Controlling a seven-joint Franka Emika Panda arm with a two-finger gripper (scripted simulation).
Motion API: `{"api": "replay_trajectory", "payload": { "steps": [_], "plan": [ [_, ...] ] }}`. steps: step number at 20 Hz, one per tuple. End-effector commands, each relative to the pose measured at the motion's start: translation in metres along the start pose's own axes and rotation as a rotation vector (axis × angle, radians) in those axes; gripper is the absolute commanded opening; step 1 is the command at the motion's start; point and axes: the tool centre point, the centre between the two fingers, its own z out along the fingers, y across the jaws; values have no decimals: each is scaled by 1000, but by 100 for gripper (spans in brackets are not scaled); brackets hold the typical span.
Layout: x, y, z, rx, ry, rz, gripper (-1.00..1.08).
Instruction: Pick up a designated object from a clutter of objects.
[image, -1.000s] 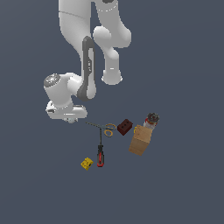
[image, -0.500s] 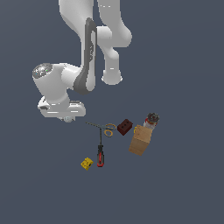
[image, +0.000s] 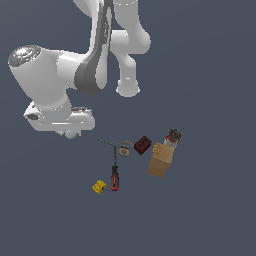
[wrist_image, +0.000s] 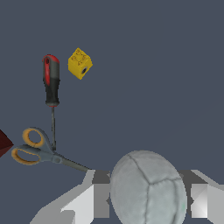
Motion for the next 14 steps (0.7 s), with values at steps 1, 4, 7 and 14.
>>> {"api": "replay_trajectory", "payload": {
  "steps": [1,4,7,14],
  "plan": [
    [13,-3,-23,0,-1,0,-100],
    [29,-6,-48,0,-1,0,-100],
    [43,-8,-71,0,-1,0,-100],
    [72,-12,-116,1,-1,0,-100]
  ]
}}
